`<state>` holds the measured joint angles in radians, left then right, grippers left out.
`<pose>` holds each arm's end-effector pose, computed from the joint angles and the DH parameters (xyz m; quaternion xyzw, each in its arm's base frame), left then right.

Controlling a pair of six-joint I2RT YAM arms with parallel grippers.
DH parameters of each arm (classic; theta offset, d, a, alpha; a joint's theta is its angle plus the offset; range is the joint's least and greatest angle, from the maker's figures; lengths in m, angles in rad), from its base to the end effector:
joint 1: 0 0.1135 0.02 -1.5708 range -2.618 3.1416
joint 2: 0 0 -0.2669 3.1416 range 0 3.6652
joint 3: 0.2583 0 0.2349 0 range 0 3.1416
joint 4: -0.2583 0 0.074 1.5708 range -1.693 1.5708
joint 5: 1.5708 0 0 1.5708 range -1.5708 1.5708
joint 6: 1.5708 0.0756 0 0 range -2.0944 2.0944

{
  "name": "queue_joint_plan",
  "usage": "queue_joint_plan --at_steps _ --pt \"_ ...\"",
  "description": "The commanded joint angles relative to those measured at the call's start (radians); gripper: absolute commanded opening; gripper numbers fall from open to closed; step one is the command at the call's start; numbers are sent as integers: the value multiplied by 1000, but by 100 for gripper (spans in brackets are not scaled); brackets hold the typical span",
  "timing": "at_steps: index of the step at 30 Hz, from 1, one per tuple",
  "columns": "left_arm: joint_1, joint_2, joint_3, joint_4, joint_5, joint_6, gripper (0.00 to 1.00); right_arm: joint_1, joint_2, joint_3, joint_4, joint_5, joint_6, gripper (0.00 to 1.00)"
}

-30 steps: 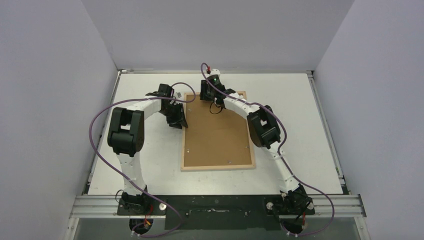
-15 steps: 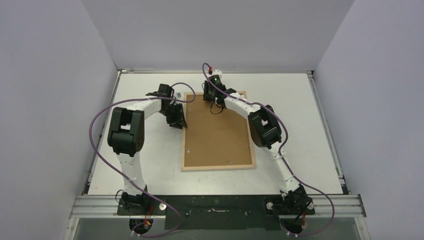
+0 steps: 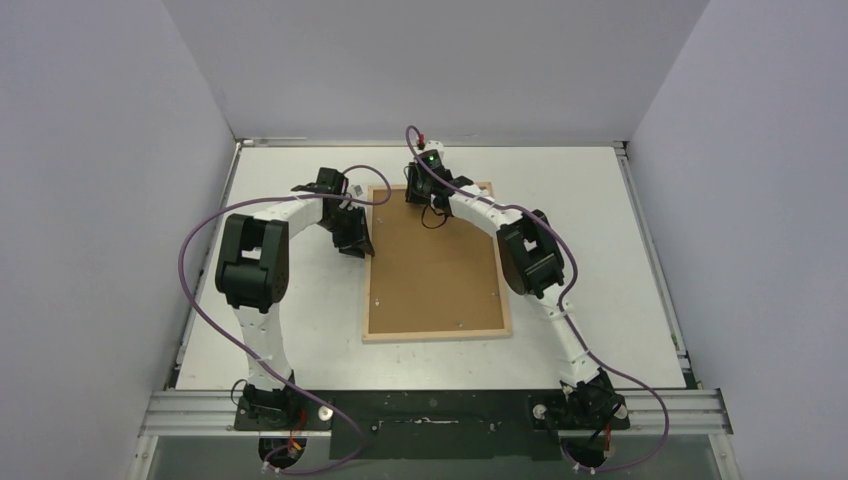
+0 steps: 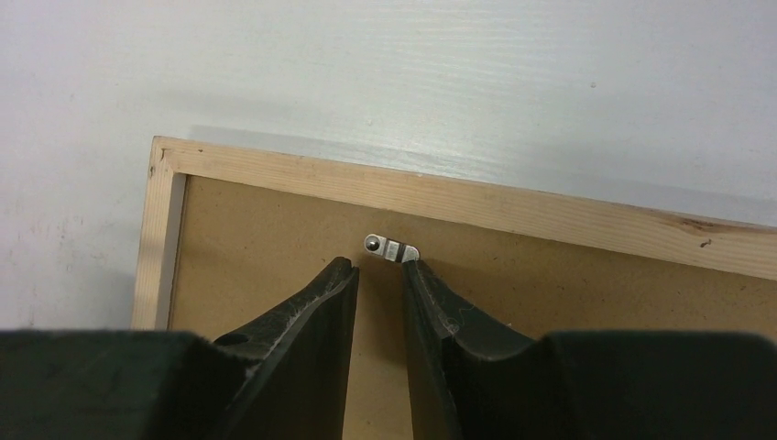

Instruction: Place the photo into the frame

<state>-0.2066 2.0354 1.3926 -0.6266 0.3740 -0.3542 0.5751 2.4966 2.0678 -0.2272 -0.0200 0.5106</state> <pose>0.3860 -0.1091 0.1261 -0.0438 0.9708 -0.2175 0.0909 0.4887 0.3185 0.1429 -0.0333 0.8966 0.2358 0.3735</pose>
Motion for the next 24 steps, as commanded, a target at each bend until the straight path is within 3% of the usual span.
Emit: queue_joint_plan --at_steps 1,24 --pt "-14 69 -18 -42 -29 23 28 -3 -16 30 -20 -5 11 27" --pt "-13 77 -9 -53 -27 27 28 -9 74 30 30 13 32 27"
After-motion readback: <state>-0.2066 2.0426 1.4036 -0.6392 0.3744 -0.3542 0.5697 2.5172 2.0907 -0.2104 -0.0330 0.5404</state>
